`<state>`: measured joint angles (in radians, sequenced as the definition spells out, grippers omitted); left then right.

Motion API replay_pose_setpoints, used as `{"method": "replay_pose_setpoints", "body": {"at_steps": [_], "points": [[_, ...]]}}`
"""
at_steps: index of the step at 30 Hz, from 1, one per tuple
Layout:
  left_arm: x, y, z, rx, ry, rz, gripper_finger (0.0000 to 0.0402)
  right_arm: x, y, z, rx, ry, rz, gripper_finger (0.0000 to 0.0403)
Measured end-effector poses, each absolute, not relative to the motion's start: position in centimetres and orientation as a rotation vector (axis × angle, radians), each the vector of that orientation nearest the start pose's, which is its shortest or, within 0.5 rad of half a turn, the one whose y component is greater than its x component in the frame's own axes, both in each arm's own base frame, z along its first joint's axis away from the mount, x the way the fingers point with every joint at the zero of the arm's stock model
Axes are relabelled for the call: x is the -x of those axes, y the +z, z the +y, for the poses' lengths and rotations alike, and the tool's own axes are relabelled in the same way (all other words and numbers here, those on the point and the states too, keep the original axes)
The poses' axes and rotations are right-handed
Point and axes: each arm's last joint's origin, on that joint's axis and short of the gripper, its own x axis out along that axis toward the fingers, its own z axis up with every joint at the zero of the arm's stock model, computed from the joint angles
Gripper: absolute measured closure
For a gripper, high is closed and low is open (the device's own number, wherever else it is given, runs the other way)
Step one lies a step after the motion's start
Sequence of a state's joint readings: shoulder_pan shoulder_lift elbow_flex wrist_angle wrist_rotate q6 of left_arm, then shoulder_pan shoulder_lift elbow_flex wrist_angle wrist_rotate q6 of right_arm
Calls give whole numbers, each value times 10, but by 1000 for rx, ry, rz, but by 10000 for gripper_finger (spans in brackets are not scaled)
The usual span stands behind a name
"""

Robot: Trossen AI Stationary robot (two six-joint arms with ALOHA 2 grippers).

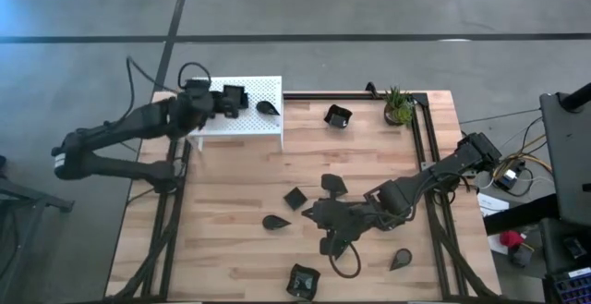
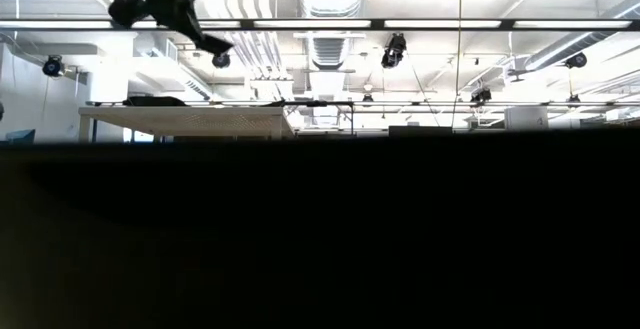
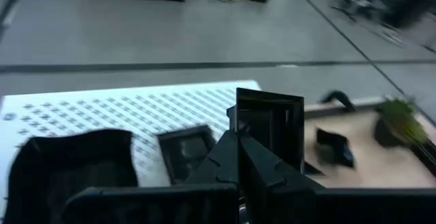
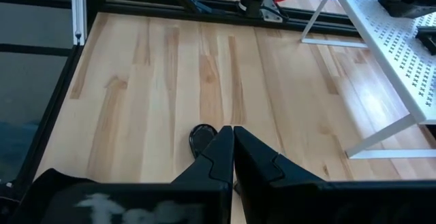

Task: Pick & Place Mini shaped plates
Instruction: Stack the square plate on top of the other square plate on the shelf

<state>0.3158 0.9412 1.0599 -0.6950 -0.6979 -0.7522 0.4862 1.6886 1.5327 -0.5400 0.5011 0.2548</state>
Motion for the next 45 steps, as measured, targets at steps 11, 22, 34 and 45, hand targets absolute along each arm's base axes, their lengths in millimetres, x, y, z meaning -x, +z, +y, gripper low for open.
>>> {"method": "replay_pose_setpoints", "body": {"at_steps": [11,22,34,45], "points": [[-190,333,113,537,1271,277,401,-337,327,162,113,-83,605,394],[-201,313,125,536,1302,392,401,-337,327,162,113,-83,605,394],[-202,310,127,536,1313,416,401,-337,327,162,109,-83,605,394],[-203,310,127,541,1300,422,401,-337,327,162,112,-82,605,394]]}}
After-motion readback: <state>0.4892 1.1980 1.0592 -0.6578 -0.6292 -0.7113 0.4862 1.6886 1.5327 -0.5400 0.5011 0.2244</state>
